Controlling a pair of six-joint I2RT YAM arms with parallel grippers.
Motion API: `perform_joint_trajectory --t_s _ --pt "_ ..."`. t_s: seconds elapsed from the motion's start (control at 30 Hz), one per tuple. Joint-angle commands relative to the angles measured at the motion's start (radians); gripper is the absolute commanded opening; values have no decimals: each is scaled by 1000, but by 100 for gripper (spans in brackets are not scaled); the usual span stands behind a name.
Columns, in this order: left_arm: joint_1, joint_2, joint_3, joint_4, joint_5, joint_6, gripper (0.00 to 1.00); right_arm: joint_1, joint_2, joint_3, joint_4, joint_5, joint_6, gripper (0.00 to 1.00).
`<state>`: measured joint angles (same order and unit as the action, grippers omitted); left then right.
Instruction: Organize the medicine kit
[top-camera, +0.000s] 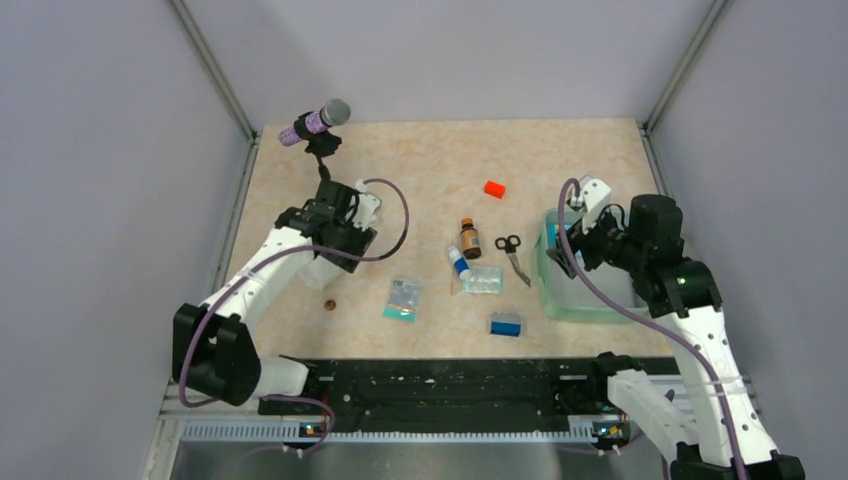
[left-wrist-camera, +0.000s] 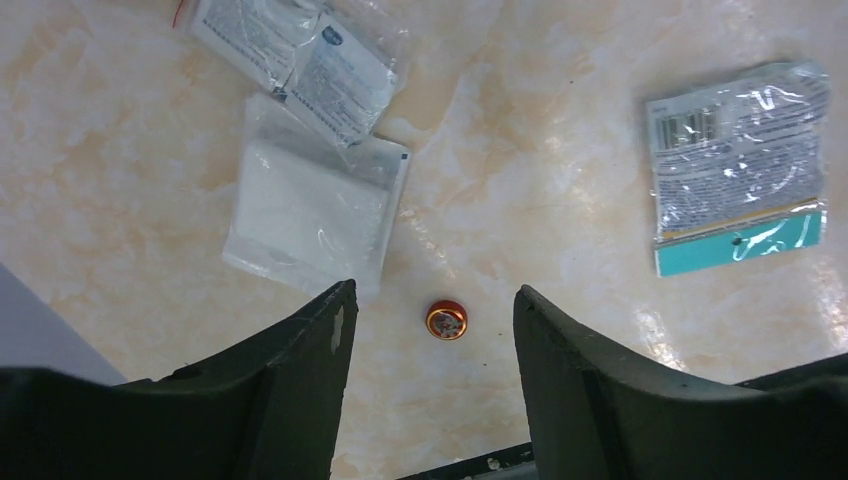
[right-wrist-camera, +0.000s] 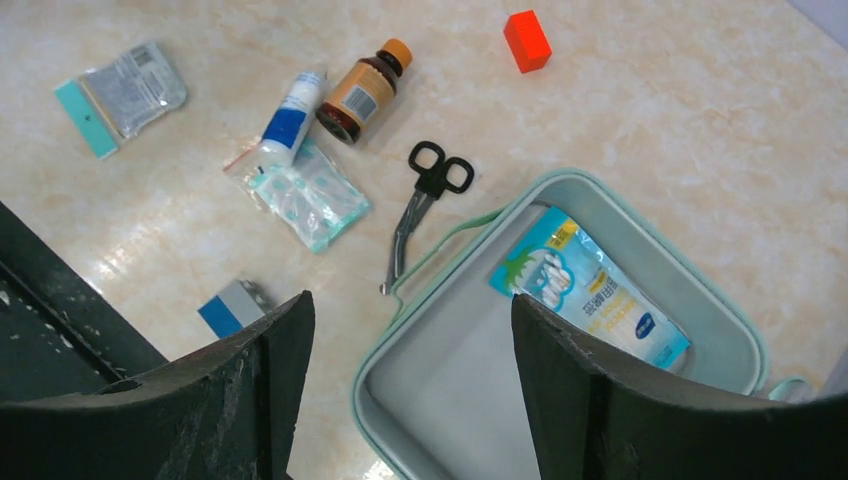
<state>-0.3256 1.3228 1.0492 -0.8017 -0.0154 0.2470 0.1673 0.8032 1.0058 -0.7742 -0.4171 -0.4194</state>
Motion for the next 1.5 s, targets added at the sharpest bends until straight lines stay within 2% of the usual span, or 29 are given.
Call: perform_joint_trajectory --t_s 0.0,0.07,0.2,0.27,0.47,0.63,0.8,0.87,0.97,1.1,1.17,1.27,1.4,1.47 --pt "-4 64 -1 38 -94 -11 63 -6 -41 -15 43 -54 133 71" --pt "-10 99 -5 33 -38 7 63 -5 -42 -37 46 -76 133 71" --pt "-68 95 -38 14 253 70 62 -6 -48 -83 58 -92 143 70" --pt "-118 116 -30 31 287 29 62 -6 -55 -98 67 -96 147 70" --pt "-156 333 89 36 243 -152 63 -6 -69 -119 82 -103 147 70" --pt "-208 453 139 51 137 -197 60 -6 -83 -130 79 -73 131 70" --pt "-221 427 162 23 41 -174 61 -5 -106 -132 55 -59 110 70" --pt "-215 368 149 31 -70 -154 62 -5 -117 -133 54 -66 104 70" --pt "-184 271 117 48 -189 -120 66 -5 -111 -130 53 -72 96 70" --pt "-93 232 98 25 -280 -86 65 -5 -104 -127 62 -83 93 70" --pt "-45 234 80 30 -296 -53 61 -6 -106 -130 69 -93 93 70" --pt "15 269 49 45 -320 0 50 -5 -109 -136 76 -100 98 70" --pt "64 332 8 86 -347 39 57 -5 -119 -137 72 -93 102 70" --pt "72 362 -10 119 -360 51 57 -6 -127 -141 72 -88 98 70"
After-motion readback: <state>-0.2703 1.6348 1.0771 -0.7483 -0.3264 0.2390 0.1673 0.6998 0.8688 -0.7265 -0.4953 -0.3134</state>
